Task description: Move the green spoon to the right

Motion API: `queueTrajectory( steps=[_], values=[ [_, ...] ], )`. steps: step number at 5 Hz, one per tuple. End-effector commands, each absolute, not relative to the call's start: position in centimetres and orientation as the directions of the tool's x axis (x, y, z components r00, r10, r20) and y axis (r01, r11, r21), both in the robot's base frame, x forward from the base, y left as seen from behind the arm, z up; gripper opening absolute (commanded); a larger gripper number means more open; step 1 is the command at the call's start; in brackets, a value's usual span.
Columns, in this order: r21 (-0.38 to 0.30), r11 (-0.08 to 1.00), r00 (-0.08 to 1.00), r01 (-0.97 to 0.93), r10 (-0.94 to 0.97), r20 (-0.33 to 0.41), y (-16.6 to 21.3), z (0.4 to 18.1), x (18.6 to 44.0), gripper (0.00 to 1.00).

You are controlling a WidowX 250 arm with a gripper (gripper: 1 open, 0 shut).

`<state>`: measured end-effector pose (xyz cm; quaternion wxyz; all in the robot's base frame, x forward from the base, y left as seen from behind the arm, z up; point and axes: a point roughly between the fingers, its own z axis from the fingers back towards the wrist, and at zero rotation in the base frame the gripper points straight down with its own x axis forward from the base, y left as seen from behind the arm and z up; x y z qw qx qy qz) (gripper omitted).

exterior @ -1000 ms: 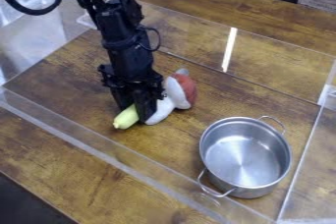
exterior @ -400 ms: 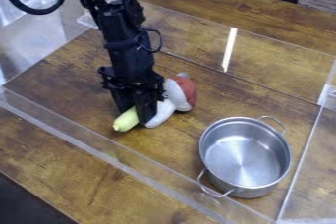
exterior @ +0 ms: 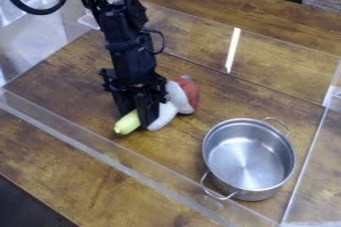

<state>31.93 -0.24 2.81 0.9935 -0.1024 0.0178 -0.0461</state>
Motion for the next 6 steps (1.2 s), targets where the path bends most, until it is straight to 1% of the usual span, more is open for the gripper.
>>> queueTrajectory(
  steps=[1, 6],
  values=[
    [-0.212, 0.970, 0.991, 0.122, -0.130, -0.027, -1.49, 3.13, 31.94, 0.00],
    [-0.242, 0.962, 0.989, 0.130, -0.143, -0.039, -1.98, 3.34, 31.93, 0.00]
  ],
)
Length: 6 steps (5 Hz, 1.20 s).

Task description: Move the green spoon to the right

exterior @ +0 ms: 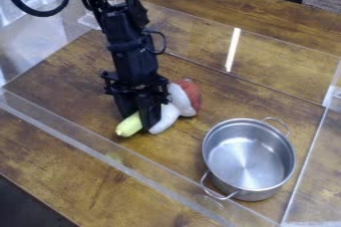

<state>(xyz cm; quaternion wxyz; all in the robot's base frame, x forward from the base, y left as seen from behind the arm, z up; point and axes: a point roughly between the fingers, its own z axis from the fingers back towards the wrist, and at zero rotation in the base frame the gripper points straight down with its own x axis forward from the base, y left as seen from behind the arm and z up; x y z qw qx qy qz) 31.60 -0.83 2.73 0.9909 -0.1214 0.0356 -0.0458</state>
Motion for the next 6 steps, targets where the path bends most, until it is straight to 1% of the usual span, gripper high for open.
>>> queueTrajectory(
  steps=[1, 5, 6],
  values=[
    [-0.246, 0.960, 0.988, 0.135, -0.149, -0.041, -2.0, 3.4, 31.9, 0.00],
    [-0.259, 0.955, 0.985, 0.146, -0.164, -0.048, -2.2, 3.4, 31.9, 0.00],
    [-0.240, 0.956, 0.983, 0.172, -0.182, -0.022, -2.6, 5.4, 32.6, 0.00]
  ],
)
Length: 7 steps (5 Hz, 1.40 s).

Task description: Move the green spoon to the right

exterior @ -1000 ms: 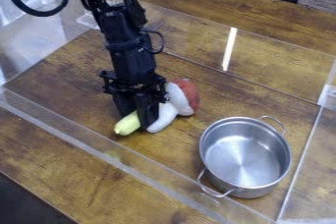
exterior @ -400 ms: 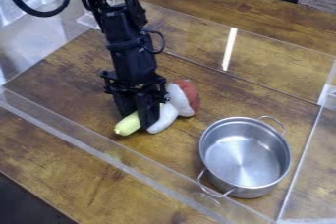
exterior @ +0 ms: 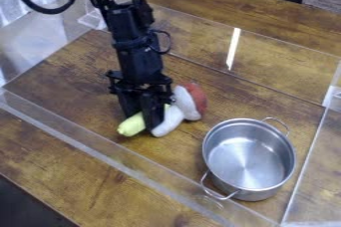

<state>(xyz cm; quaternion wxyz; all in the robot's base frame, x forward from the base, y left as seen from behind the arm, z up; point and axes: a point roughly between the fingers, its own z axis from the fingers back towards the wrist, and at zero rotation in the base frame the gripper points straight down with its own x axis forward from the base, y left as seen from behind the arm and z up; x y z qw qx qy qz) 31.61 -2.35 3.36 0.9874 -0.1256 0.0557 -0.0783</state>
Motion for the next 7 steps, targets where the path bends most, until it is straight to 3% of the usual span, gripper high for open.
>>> queueTrajectory(
  steps=[1, 3, 4, 5, 7],
  values=[
    [-0.215, 0.955, 0.978, 0.204, -0.206, 0.014, -3.3, 7.9, 33.4, 0.00],
    [-0.198, 0.947, 0.966, 0.254, -0.239, 0.098, -4.7, 12.8, 35.2, 0.00],
    [-0.197, 0.940, 0.958, 0.279, -0.259, 0.120, -5.8, 13.9, 36.5, 0.00],
    [-0.195, 0.932, 0.950, 0.304, -0.283, 0.131, -6.8, 14.1, 37.9, 0.00],
    [-0.188, 0.922, 0.940, 0.338, -0.319, 0.124, -8.2, 12.7, 40.1, 0.00]
  ],
)
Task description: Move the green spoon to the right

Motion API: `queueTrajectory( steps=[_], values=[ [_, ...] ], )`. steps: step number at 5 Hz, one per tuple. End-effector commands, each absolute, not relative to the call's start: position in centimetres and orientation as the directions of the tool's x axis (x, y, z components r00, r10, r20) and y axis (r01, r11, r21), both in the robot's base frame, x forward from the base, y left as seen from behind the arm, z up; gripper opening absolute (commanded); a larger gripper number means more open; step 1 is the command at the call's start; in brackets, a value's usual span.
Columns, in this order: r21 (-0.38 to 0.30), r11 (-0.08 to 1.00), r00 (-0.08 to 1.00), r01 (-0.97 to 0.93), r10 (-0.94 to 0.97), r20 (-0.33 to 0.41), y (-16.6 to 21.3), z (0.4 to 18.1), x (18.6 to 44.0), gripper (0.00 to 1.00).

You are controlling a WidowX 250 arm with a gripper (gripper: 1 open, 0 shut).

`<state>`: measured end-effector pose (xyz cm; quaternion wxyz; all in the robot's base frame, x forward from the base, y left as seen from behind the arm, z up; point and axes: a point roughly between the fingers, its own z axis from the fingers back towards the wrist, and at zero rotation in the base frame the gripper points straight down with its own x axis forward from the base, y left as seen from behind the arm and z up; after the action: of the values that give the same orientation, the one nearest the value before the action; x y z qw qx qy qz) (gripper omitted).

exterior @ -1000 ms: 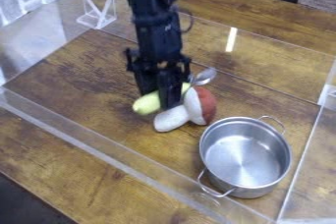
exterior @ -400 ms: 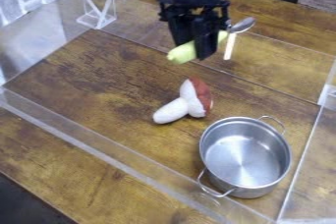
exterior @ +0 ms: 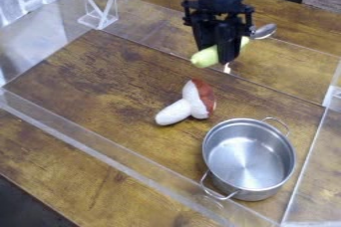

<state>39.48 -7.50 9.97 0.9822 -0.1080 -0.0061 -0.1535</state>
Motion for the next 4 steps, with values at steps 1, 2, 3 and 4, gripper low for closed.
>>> queueTrajectory(
  steps=[1, 2, 3, 4],
  values=[
    [-0.188, 0.920, 0.938, 0.343, -0.327, 0.113, -8.7, 11.7, 41.0, 0.00],
    [-0.191, 0.919, 0.938, 0.344, -0.330, 0.104, -9.0, 10.8, 41.8, 0.00],
    [-0.192, 0.919, 0.938, 0.345, -0.332, 0.095, -9.2, 9.8, 42.6, 0.00],
    [-0.190, 0.917, 0.937, 0.350, -0.340, 0.087, -9.6, 8.9, 43.5, 0.00]
  ],
)
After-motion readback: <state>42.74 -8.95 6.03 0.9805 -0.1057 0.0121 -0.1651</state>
